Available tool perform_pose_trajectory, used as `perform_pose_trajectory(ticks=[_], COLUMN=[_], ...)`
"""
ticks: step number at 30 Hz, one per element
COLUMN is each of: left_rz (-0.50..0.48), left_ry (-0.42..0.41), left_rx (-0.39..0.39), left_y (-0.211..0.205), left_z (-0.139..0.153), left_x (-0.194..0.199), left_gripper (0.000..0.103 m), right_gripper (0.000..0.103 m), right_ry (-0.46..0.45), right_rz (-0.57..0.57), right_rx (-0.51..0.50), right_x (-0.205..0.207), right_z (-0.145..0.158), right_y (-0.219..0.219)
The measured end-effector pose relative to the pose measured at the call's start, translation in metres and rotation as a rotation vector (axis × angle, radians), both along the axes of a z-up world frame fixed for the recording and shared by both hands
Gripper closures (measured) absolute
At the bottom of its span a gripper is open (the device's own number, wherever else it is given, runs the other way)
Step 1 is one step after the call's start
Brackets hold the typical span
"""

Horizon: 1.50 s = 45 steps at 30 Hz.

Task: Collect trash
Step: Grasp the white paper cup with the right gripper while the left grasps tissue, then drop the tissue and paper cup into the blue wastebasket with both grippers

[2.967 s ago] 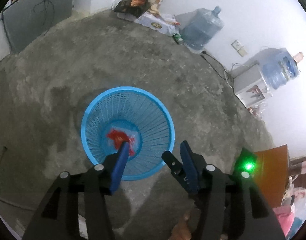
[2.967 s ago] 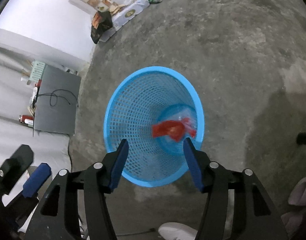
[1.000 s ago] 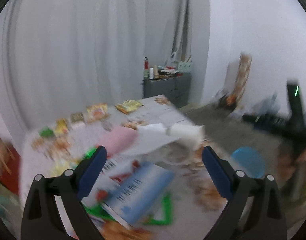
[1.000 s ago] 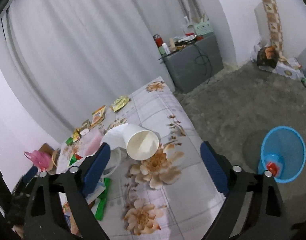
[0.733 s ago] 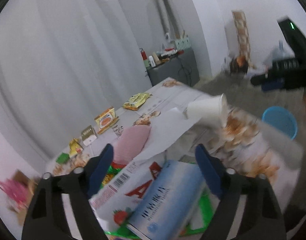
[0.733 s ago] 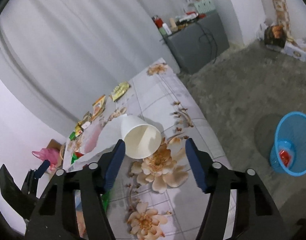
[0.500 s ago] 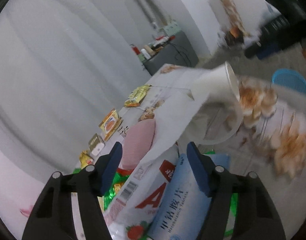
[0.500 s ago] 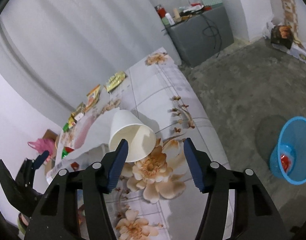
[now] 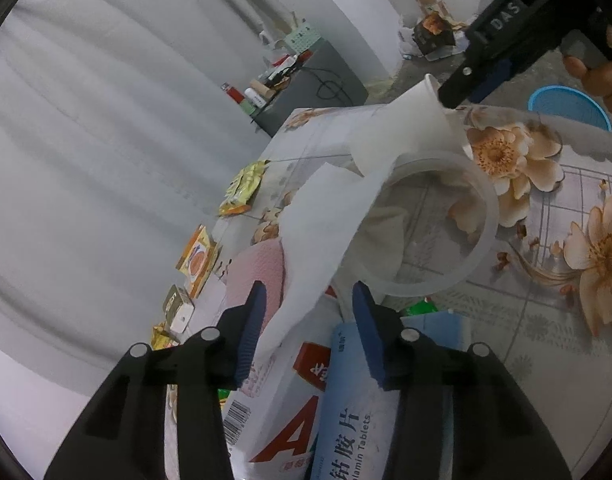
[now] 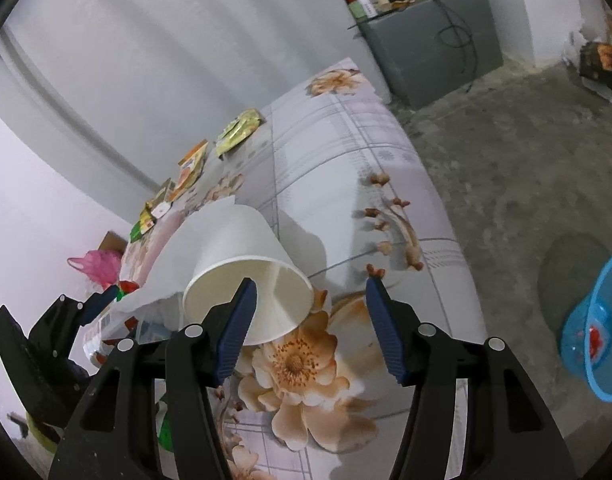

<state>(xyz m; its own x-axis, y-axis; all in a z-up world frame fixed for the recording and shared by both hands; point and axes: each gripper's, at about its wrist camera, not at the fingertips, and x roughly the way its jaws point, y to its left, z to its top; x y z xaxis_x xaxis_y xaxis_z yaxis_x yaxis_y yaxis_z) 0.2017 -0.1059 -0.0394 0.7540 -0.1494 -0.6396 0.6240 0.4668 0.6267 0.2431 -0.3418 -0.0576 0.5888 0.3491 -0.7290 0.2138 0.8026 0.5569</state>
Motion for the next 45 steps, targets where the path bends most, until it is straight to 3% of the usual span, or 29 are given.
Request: perform_pose_trajectory(ticks=[2,4,10,13,17,23,28,34,39,45], left_rz=[0.001,0.020,0.063,0.075,0.110,0.144,0.175,0.163,0.134,0.059], left_ry=[0.026,0.051,0.121,0.135,0.152,0.134,0.148,0.135,0.146,0.196], left_rx=[-0.016,-0.042,-0.144,-0.179,-0.246,-0.383,-0.545,-0.704,-0.788,-0.825], left_y=[-0.001,0.000,0.006,0.007,0.013,0.025,0.040,0.051,0.049,0.019], left_z=[0.001,0.003,0.011,0.012,0.021,0.047,0.075,0.110,0.132,0.142], left_x=[0.003,0.008,0.020,0.023,0.026,0.027,0.030,0.019,0.006,-0.016], left_gripper=[0.066,0.079,0.094,0.100,0.103,0.103,0.103,0.103,0.103,0.103], right_gripper=[0.054,0.057,0.075,0.092,0.100,0.102,0.102,0.102,0.102,0.102], right_ry=[-0.001,0.004,0.005,0.013,-0.008,-0.044,-0.076,-0.130,-0.188,-0.237], right_rz=[0.009,0.011,0.005,-0.002,-0.014,-0.030,-0.059,-0.078,-0.103,-0.152], right_rx=[0.002,0.004,0.019,0.028,0.045,0.036,0.024,0.018,0.019,0.017], right_x=[0.004,0.008,0.014,0.016,0.013,0.008,0.001,-0.015,-0.037,-0.075], right_z=[-0.002,-0.006,-0.012,-0.015,-0.012,0.004,0.018,0.042,0.065,0.085], right_y=[0.000,0.000,-0.001,-0.001,-0.001,-0.001,-0.001,-0.003,-0.004,-0.012])
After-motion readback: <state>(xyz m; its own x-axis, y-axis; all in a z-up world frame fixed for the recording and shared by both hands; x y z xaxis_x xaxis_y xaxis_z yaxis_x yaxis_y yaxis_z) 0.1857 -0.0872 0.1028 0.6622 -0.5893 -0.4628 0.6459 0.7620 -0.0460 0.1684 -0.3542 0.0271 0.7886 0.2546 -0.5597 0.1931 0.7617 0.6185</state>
